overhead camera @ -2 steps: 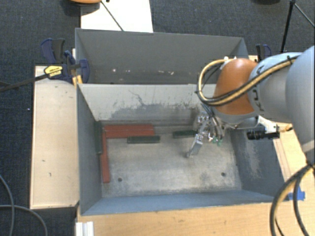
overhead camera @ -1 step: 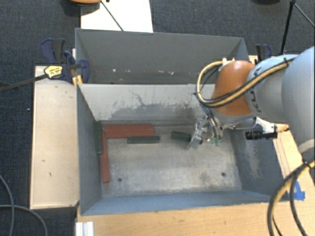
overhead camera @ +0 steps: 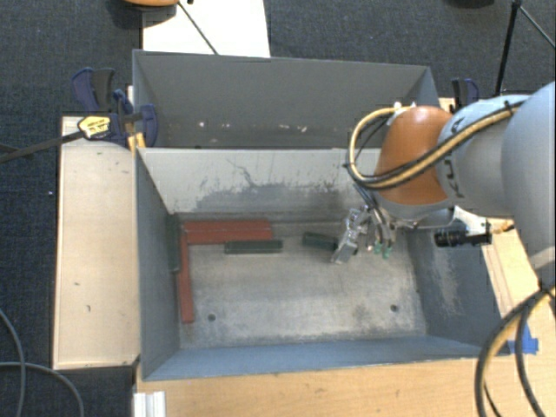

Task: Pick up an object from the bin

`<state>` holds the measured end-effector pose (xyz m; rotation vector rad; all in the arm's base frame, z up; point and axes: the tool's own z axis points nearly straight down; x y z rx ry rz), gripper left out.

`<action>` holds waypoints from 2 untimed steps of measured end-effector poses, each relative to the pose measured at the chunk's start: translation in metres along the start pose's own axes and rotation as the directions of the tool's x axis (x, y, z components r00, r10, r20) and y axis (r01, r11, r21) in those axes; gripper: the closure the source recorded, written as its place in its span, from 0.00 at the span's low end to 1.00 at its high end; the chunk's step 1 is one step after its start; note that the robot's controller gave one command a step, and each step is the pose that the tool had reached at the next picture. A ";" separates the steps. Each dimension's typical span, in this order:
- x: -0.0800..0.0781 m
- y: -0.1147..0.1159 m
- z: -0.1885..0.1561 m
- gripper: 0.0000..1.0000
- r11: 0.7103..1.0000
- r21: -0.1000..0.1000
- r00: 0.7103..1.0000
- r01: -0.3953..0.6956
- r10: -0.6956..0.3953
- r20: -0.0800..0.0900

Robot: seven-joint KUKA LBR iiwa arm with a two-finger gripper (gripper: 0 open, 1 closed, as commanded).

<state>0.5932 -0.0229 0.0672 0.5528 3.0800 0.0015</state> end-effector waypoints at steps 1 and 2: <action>-0.006 0.002 -0.065 1.00 1.000 0.001 1.000 -0.006 0.006 -0.005; -0.004 0.001 -0.133 1.00 1.000 0.000 1.000 0.001 -0.001 -0.004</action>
Offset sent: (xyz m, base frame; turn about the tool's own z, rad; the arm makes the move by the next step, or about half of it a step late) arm 0.0000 -0.0002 0.1289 0.0000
